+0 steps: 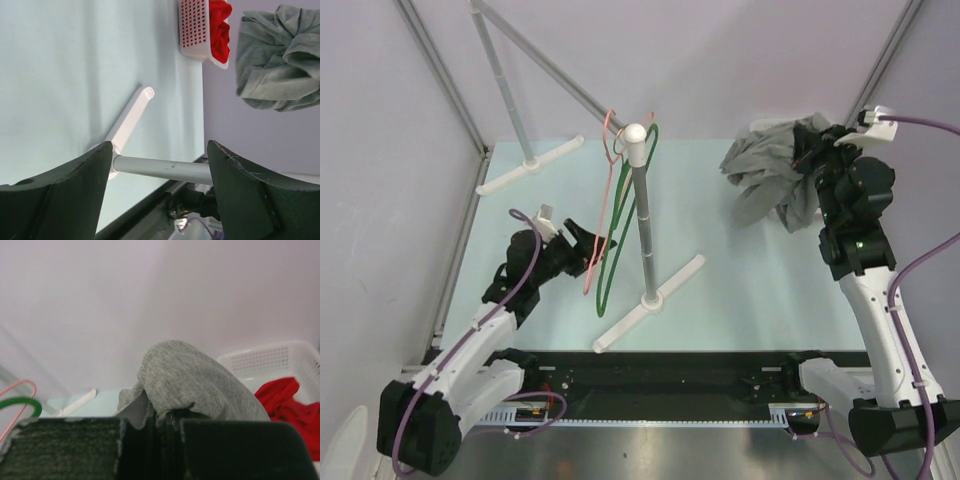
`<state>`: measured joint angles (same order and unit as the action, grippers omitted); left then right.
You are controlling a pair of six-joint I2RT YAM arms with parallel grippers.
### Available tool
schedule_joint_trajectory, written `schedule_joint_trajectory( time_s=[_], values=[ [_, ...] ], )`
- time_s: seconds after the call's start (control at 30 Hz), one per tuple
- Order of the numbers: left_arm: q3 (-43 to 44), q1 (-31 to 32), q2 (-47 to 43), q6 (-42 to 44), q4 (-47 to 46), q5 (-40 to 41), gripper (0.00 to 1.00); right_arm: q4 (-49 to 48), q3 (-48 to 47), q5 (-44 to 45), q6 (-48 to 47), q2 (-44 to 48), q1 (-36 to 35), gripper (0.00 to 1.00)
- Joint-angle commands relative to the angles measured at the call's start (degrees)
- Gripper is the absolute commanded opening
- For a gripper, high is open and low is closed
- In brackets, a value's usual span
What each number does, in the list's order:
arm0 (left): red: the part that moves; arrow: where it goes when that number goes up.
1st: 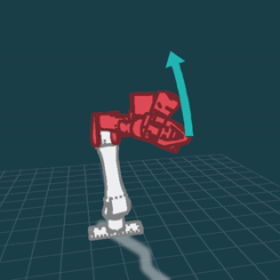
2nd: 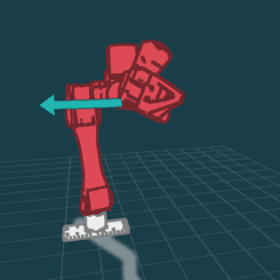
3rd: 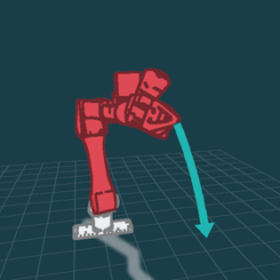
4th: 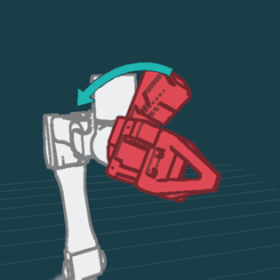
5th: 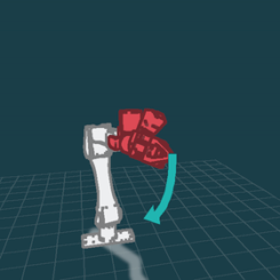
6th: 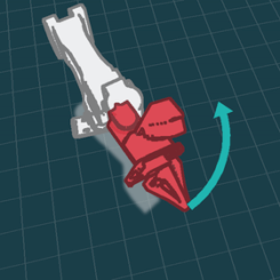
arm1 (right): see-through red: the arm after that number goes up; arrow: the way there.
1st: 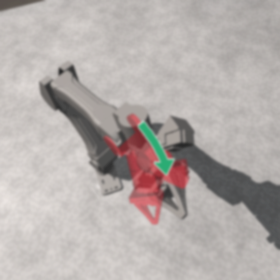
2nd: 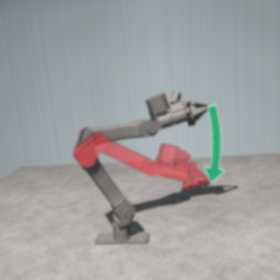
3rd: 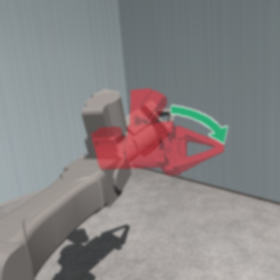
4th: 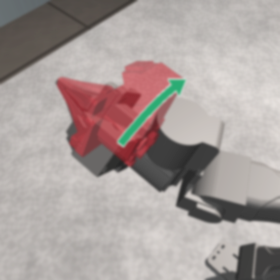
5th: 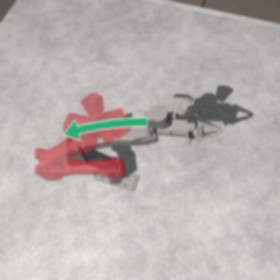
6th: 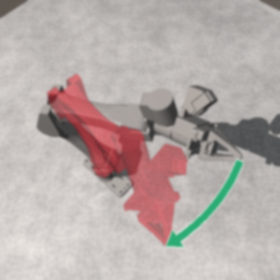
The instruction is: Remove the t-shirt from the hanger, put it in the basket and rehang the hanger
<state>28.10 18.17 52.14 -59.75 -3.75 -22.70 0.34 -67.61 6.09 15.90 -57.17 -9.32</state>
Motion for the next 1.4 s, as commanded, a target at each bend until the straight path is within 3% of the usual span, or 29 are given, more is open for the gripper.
schedule_joint_trajectory(
  time_s=[0.0,0.43,0.73,1.1,1.37],
  values=[
    [4.68,-0.24,-4.85,7.97,11.56,7.22,0.81,-1.39,-8.21,1.74,-2.89,-4.08,3.25,0.0],
    [7.84,-0.16,-12.06,16.14,22.2,14.08,0.82,-12.8,-18.07,9.47,-4.56,-22.01,8.88,0.0],
    [13.56,0.02,-7.59,21.51,28.71,18.13,0.85,-19.58,-22.56,8.77,-2.64,-38.36,13.09,0.0],
    [18.92,0.11,2.87,26.25,31.08,15.76,0.86,-15.38,-21.24,9.12,-1.31,-52.6,17.41,0.0],
    [18.49,0.11,4.73,26.61,30.21,12.33,0.87,-6.24,-31.59,4.02,7.73,-64.11,17.67,0.0]
  ],
)
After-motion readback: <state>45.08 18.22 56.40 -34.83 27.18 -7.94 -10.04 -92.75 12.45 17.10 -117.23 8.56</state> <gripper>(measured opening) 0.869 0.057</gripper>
